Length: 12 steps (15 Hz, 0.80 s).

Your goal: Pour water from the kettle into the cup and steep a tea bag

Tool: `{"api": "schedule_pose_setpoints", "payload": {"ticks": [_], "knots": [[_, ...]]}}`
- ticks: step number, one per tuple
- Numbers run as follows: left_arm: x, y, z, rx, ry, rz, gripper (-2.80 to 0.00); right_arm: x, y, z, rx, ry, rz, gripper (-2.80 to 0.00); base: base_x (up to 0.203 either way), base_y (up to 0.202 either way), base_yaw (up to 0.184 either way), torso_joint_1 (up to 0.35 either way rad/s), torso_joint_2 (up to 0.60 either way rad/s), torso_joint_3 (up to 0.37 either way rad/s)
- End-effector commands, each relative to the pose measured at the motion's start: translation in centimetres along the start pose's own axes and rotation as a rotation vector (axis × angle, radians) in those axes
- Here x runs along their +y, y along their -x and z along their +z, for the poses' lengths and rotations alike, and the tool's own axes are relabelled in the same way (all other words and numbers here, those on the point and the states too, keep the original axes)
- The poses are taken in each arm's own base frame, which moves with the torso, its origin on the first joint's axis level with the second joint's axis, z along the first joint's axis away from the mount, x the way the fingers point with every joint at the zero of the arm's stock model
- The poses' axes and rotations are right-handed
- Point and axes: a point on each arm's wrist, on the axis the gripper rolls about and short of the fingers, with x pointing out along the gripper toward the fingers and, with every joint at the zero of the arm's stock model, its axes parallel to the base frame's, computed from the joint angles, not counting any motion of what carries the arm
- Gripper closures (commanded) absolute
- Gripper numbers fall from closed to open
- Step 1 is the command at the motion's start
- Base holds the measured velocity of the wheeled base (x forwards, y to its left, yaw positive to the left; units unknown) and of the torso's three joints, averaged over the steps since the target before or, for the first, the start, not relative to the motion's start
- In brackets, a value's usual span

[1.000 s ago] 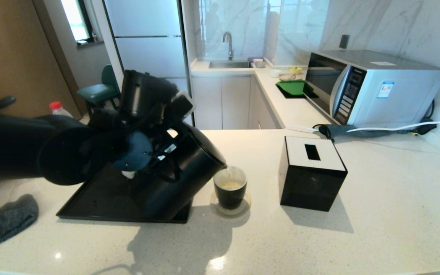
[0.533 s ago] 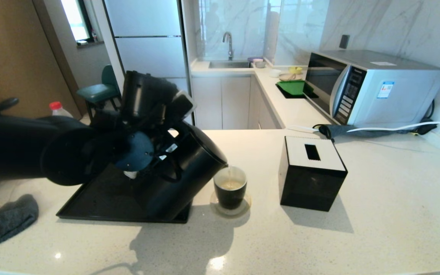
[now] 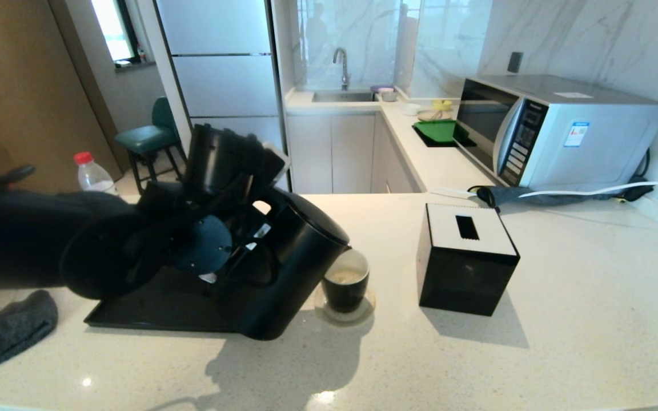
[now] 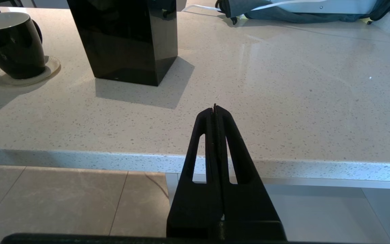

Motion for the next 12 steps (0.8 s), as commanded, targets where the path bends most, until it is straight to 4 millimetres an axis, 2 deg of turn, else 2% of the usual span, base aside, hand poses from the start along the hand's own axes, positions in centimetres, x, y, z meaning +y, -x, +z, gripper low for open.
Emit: {"api": "schedule_pose_setpoints", "payload": {"ticks": [1, 8, 12], "knots": [[0.0, 0.3, -0.5, -0.032, 0.031, 0.017, 0.0, 0.0, 0.0, 0.0, 0.002, 0.001, 0.0, 0.0, 0.0, 0.0, 0.0, 0.0, 0.0, 0.0], [2.6, 2.5, -0.9, -0.134, 0.149, 0.081, 0.0, 0.0, 0.0, 0.0, 0.002, 0.0, 0.0, 0.0, 0.0, 0.0, 0.0, 0.0, 0.0, 0.0], [5.3, 4.0, -2.2, -0.211, 0.258, 0.163, 0.0, 0.0, 0.0, 0.0, 0.002, 0.001, 0.0, 0.0, 0.0, 0.0, 0.0, 0.0, 0.0, 0.0]]}}
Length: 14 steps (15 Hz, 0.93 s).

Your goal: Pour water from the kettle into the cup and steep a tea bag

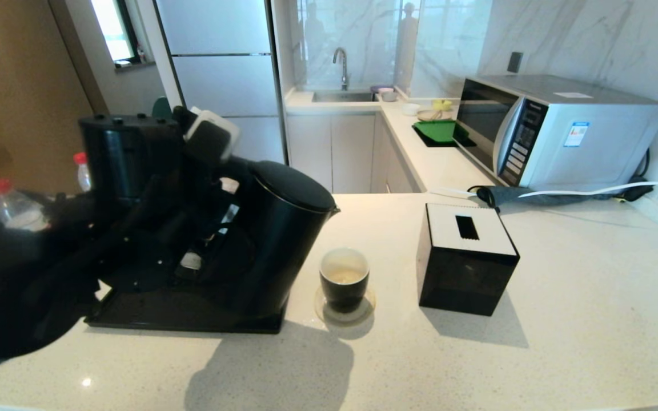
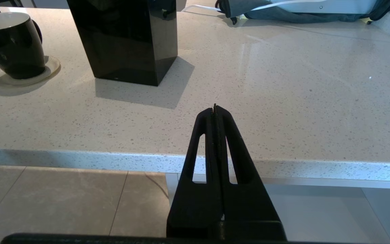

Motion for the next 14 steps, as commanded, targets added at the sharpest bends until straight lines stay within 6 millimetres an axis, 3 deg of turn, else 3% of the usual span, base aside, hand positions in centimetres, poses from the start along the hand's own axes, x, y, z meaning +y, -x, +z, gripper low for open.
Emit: {"api": "schedule_pose_setpoints", "payload": {"ticks": [1, 7, 14], "knots": [[2.8, 1.2, -0.3, -0.053, 0.074, 0.077, 0.0, 0.0, 0.0, 0.0, 0.002, 0.001, 0.001, 0.0, 0.0, 0.0, 0.0, 0.0, 0.0, 0.0], [8.4, 1.5, -3.2, -0.133, 0.236, 0.317, 0.0, 0.0, 0.0, 0.0, 0.002, 0.001, 0.001, 0.0, 0.0, 0.0, 0.0, 0.0, 0.0, 0.0], [11.9, 0.3, -8.9, -0.099, 0.35, 0.391, 0.0, 0.0, 0.0, 0.0, 0.002, 0.001, 0.001, 0.0, 0.0, 0.0, 0.0, 0.0, 0.0, 0.0]]}}
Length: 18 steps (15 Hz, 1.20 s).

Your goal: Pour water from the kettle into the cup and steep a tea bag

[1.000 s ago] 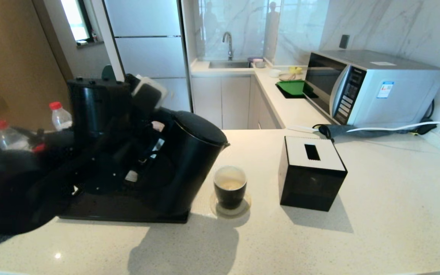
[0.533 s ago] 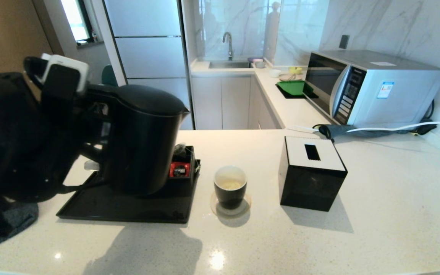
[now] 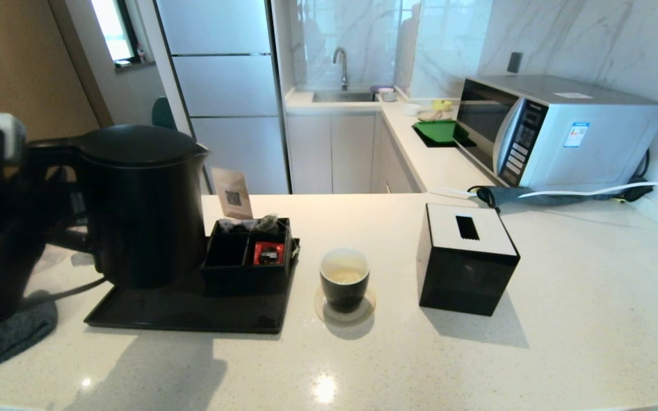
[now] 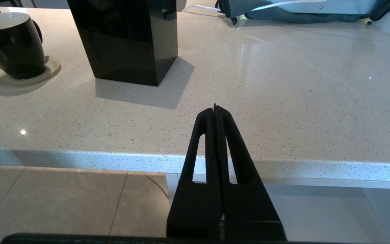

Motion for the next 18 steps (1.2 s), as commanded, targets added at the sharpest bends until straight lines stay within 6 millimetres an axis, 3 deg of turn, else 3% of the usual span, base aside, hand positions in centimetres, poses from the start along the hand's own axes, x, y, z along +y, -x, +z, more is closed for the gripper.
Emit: {"api": "schedule_pose_setpoints", "payload": {"ticks": [1, 8, 18], "knots": [[1.7, -0.7, -1.3, 0.029, 0.016, 0.037, 0.0, 0.0, 0.0, 0.0, 0.0, 0.001, 0.001, 0.0, 0.0, 0.0, 0.0, 0.0, 0.0, 0.0], [5.3, -4.4, -5.6, 0.038, 0.098, 0.125, 0.0, 0.0, 0.0, 0.0, 0.001, 0.001, 0.001, 0.0, 0.0, 0.0, 0.0, 0.0, 0.0, 0.0], [2.9, -9.7, -12.2, 0.051, 0.129, 0.04, 0.0, 0.0, 0.0, 0.0, 0.001, 0.001, 0.001, 0.0, 0.0, 0.0, 0.0, 0.0, 0.0, 0.0]]}}
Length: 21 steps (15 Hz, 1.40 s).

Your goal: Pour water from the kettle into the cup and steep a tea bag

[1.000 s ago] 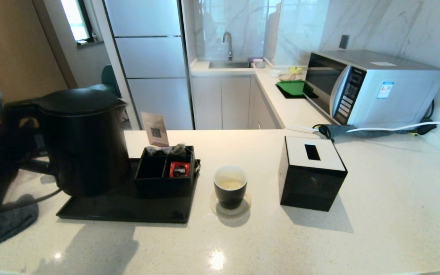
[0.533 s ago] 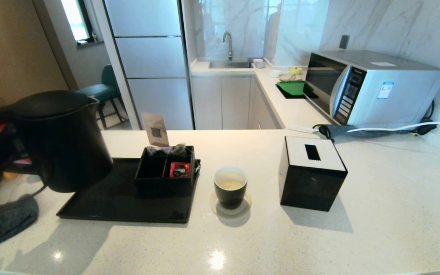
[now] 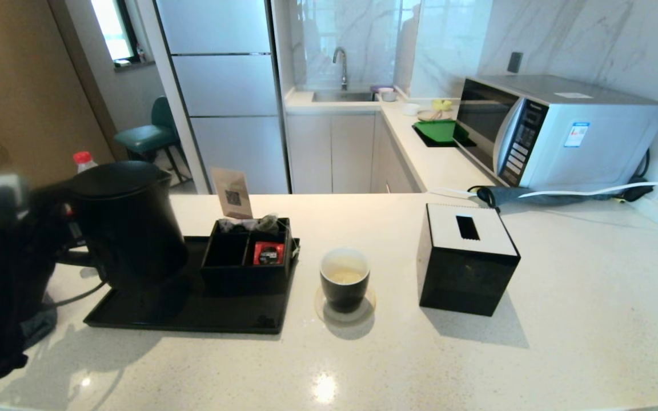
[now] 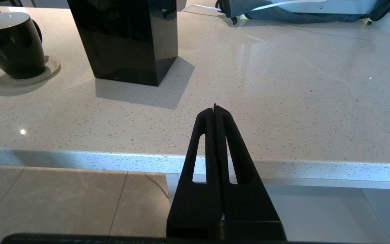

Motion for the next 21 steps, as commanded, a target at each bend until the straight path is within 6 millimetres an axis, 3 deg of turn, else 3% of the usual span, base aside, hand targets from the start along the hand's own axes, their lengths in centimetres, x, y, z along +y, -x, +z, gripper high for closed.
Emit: {"api": "schedule_pose_setpoints", "payload": {"ticks": [1, 9, 21], "knots": [[-0.5, -1.1, -2.2, 0.03, -0.007, -0.026, 0.0, 0.0, 0.0, 0.0, 0.002, 0.0, 0.001, 0.0, 0.0, 0.0, 0.0, 0.0, 0.0, 0.0], [-1.6, -3.0, -4.0, 0.047, -0.01, -0.051, 0.0, 0.0, 0.0, 0.0, 0.002, 0.001, 0.001, 0.0, 0.0, 0.0, 0.0, 0.0, 0.0, 0.0], [-2.3, -3.8, -5.5, 0.073, -0.017, -0.063, 0.0, 0.0, 0.0, 0.0, 0.002, 0.0, 0.001, 0.0, 0.0, 0.0, 0.0, 0.0, 0.0, 0.0]]}}
